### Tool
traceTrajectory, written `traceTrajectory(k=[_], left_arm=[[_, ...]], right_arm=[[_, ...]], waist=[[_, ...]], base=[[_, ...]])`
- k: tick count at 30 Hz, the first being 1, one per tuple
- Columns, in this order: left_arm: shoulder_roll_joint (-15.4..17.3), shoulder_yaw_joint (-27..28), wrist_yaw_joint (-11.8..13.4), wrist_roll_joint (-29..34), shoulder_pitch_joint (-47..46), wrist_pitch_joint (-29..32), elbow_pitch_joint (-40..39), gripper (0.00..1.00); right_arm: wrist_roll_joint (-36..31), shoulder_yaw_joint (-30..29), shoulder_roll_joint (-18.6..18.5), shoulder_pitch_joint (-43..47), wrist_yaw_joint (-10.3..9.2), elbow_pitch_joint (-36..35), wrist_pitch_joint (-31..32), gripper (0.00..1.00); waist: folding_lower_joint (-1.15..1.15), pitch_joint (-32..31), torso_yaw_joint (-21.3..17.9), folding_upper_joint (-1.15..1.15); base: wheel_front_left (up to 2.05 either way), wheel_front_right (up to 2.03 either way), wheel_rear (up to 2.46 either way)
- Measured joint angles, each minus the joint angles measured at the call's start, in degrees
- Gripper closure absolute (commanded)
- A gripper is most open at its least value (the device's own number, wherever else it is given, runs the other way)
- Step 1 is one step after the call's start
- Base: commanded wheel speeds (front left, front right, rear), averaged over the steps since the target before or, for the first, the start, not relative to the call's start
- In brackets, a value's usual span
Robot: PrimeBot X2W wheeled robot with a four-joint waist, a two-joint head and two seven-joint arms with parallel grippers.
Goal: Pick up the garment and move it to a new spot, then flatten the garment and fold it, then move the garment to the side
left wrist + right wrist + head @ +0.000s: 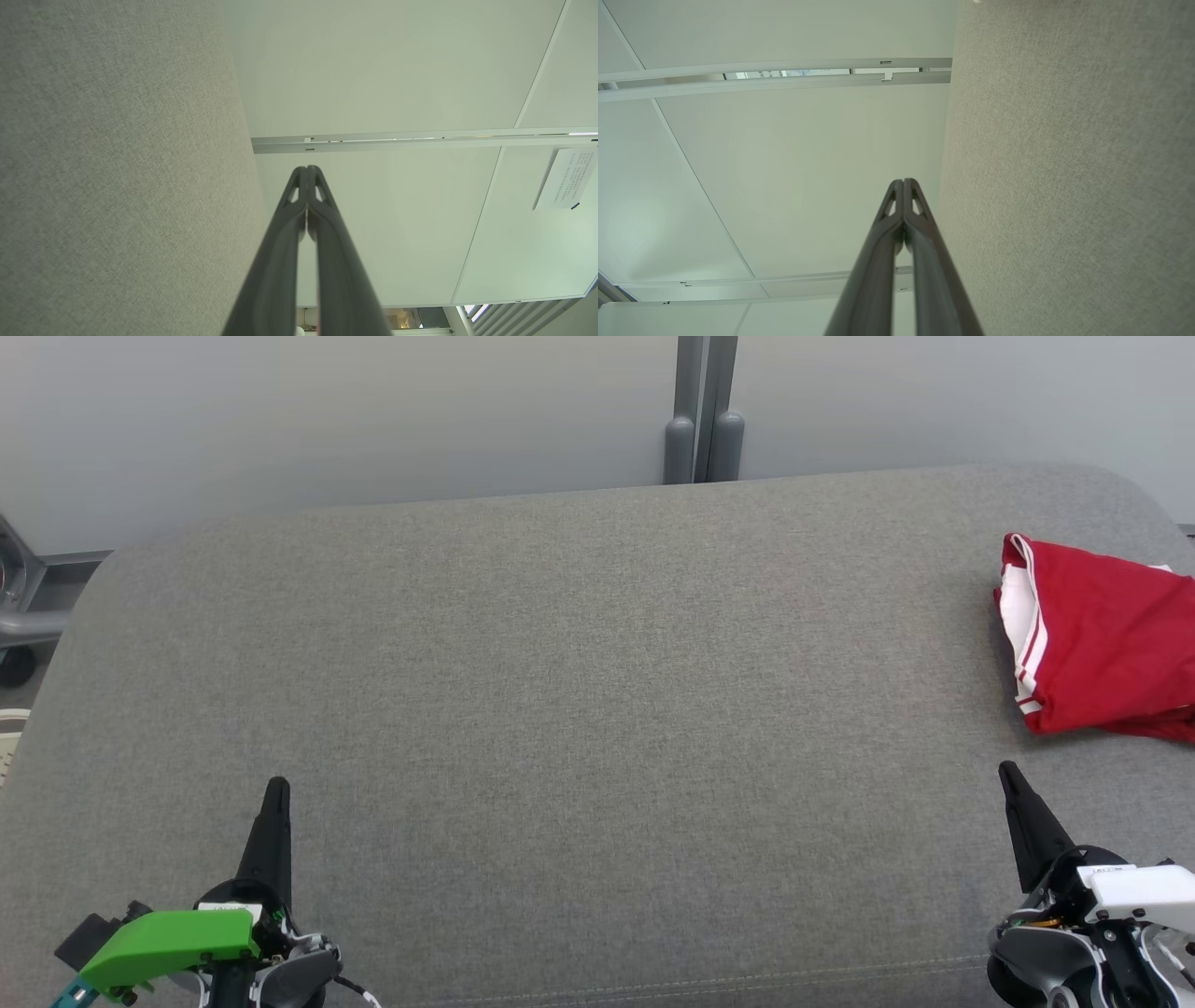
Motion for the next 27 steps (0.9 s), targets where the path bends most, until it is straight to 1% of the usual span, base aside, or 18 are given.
traceTrajectory(k=[27], left_arm=[[-0.03,0.08,0.00,0.00,0.00,0.09,0.00,1.00]], right_arm=[[-0.15,-0.24,0.16,-0.18,0.00,0.00,0.10,1.00]], waist=[[0.00,0.00,0.00,0.00]], base=[[0.00,0.00,0.00]])
